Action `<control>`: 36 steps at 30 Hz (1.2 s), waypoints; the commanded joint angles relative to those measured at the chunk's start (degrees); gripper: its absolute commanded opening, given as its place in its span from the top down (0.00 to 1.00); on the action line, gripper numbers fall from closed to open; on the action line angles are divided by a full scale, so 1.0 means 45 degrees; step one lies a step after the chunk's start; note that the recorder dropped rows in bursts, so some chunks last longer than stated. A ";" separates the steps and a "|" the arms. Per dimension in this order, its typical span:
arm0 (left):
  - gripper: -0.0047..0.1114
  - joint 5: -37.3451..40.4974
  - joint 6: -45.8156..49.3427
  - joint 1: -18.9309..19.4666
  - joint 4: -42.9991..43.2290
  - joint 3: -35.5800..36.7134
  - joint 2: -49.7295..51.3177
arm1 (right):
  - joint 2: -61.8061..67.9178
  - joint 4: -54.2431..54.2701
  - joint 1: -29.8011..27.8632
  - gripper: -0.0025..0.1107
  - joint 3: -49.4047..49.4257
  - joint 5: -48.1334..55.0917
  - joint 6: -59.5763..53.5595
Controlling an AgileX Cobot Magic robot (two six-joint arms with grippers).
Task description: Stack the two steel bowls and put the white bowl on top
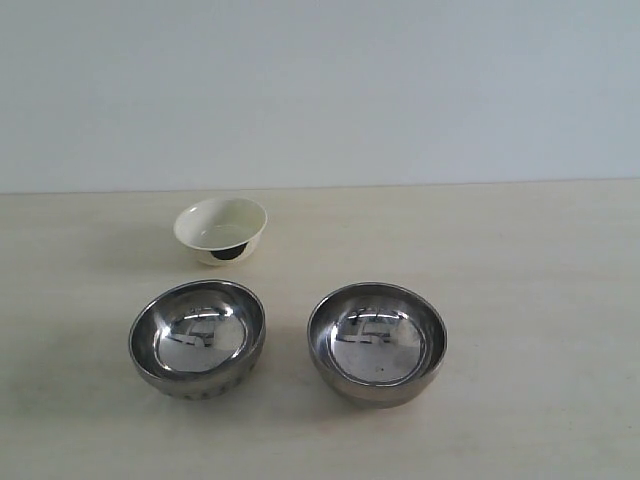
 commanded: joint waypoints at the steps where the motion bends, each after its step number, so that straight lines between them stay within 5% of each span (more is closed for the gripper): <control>1: 0.93 0.0001 0.0088 0.0024 -0.0048 0.0033 -0.0043 | -0.2603 -0.0344 0.0000 0.98 0.0986 -0.0610 -0.0221; 8: 0.93 0.0001 0.0088 0.0024 -0.0048 0.0033 -0.0043 | -0.5805 -0.0346 0.0000 0.98 0.4230 -0.6423 0.0859; 17: 0.93 0.0001 0.0088 0.0024 -0.0048 0.0033 -0.0043 | -0.6848 -0.0346 0.0000 0.98 0.5597 -0.9017 0.2376; 25: 0.93 0.0001 0.0088 0.0024 -0.0048 0.0033 -0.0043 | -0.7950 -0.0916 0.0000 0.98 0.5597 -0.8206 0.1143; 36: 0.93 0.0001 0.0088 0.0024 -0.0048 0.0033 -0.0043 | -0.7950 -0.0968 -0.0535 0.98 0.5597 -0.2669 -0.2628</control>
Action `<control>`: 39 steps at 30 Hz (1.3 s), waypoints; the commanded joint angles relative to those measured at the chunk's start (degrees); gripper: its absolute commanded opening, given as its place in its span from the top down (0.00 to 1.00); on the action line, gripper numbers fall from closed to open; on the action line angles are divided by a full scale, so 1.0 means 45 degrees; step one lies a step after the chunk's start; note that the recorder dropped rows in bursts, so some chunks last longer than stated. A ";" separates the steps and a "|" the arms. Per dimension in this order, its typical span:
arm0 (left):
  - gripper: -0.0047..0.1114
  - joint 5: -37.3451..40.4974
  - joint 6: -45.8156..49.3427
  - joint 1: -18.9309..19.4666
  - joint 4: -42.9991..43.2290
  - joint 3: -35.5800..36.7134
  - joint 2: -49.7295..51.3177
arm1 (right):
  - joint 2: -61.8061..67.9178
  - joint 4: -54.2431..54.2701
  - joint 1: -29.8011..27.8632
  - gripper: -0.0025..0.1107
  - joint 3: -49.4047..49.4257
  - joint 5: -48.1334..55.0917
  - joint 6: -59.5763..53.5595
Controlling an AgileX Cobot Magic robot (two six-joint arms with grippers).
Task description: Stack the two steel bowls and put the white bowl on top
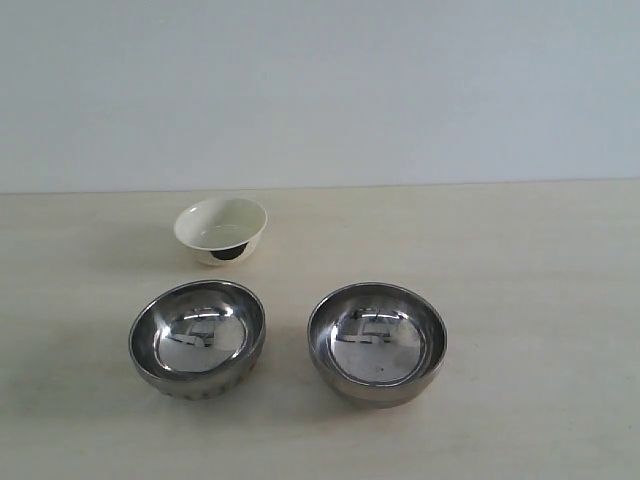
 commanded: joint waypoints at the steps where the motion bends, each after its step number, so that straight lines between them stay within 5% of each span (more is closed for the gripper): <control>1: 0.93 0.0001 0.0088 0.0024 -0.0048 0.0033 -0.0043 | -0.0070 -0.0077 -0.0545 0.98 0.0063 0.2698 -0.0506; 7: 0.93 0.0001 0.0088 0.0024 -0.0048 0.0033 -0.0043 | -0.0070 -0.0292 -0.0792 0.98 0.0063 0.5334 -0.0981; 39: 0.93 0.0001 0.0088 0.0024 -0.0048 0.0033 -0.0043 | -0.0070 -0.0134 -0.0792 0.98 0.0063 0.5309 -0.1070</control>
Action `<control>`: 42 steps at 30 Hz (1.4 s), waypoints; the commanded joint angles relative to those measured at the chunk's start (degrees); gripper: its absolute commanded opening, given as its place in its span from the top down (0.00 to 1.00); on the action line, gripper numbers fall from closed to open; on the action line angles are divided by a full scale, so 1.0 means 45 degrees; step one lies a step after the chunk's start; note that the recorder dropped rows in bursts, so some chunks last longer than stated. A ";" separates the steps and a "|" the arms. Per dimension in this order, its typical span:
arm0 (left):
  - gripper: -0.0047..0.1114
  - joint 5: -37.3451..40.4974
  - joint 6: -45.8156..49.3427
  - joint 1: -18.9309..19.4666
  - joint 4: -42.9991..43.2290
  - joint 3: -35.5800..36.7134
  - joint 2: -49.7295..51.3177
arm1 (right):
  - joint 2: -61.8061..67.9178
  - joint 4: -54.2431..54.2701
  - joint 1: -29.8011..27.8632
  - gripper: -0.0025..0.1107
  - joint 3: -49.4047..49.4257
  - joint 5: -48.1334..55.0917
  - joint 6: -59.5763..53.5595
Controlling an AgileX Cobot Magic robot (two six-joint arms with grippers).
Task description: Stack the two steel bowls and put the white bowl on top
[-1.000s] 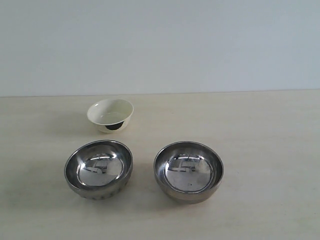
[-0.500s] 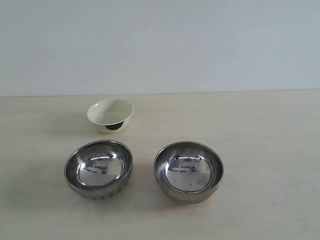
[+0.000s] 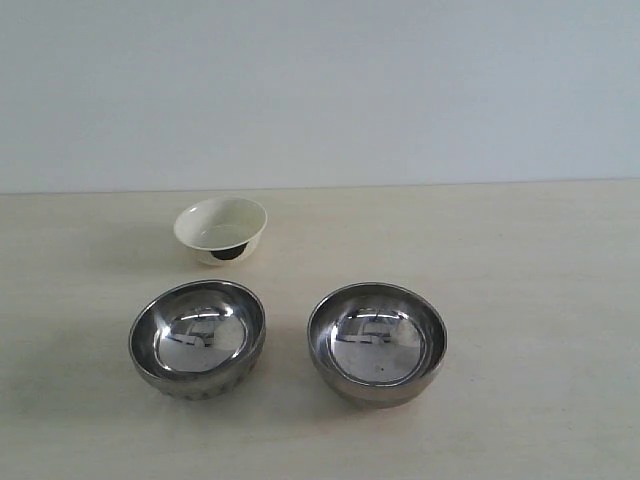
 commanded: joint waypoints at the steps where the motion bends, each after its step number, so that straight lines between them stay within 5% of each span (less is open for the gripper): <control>1: 0.93 0.0001 0.0088 0.0024 -0.0048 0.0033 -0.0043 | -0.0070 0.0172 -0.0043 0.98 -0.0005 -0.0119 -0.0034; 15: 0.93 0.0001 0.0088 0.0024 -0.0048 0.0033 -0.0043 | -0.0070 0.3107 -0.0043 0.98 -0.0005 -0.0210 -0.0034; 42: 0.93 0.0001 0.0088 0.0024 -0.0048 0.0033 -0.0043 | 0.0184 0.2930 -0.0043 0.98 -0.0005 -0.0210 -0.0034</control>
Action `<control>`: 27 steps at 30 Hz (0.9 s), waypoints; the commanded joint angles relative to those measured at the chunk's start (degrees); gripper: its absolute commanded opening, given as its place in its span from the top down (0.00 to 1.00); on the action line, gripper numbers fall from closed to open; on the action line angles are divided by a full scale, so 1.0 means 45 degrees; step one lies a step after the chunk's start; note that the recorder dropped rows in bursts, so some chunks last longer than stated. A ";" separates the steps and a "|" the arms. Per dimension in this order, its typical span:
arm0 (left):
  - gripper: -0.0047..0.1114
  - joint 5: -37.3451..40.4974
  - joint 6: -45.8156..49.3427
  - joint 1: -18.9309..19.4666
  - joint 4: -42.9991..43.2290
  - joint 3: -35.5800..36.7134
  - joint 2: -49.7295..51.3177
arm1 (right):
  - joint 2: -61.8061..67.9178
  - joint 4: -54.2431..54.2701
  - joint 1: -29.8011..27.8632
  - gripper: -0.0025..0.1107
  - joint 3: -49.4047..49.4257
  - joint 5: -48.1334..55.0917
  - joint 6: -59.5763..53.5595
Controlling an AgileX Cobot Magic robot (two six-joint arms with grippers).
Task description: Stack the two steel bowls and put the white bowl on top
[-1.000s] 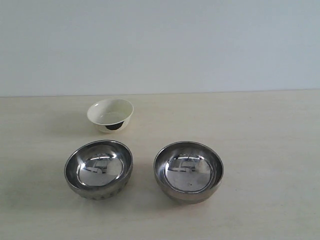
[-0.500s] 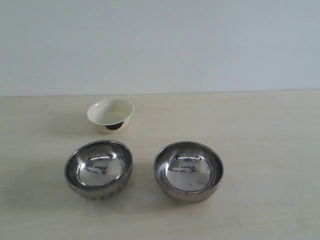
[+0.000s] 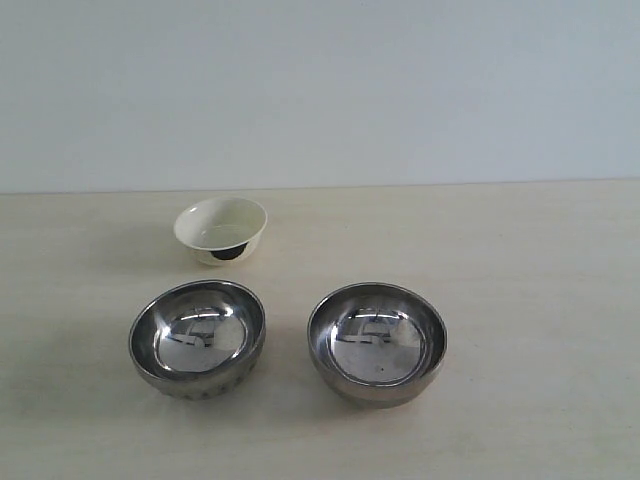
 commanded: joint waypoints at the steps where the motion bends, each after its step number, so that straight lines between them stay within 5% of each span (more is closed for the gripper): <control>1: 0.93 0.0001 0.0088 0.0024 -0.0048 0.0033 -0.0043 | -0.0144 -0.0038 -0.0043 0.98 -0.0005 -0.0141 -0.0059; 18: 0.93 0.0001 0.0088 0.0024 -0.0048 0.0033 -0.0043 | -0.0264 -0.0129 -0.0043 0.98 -0.0005 -0.0119 -0.3494; 27: 0.93 0.0001 0.0088 0.0024 -0.0048 0.0033 -0.0043 | -0.0264 -0.0107 -0.0043 0.98 -0.0005 -0.0119 -0.3348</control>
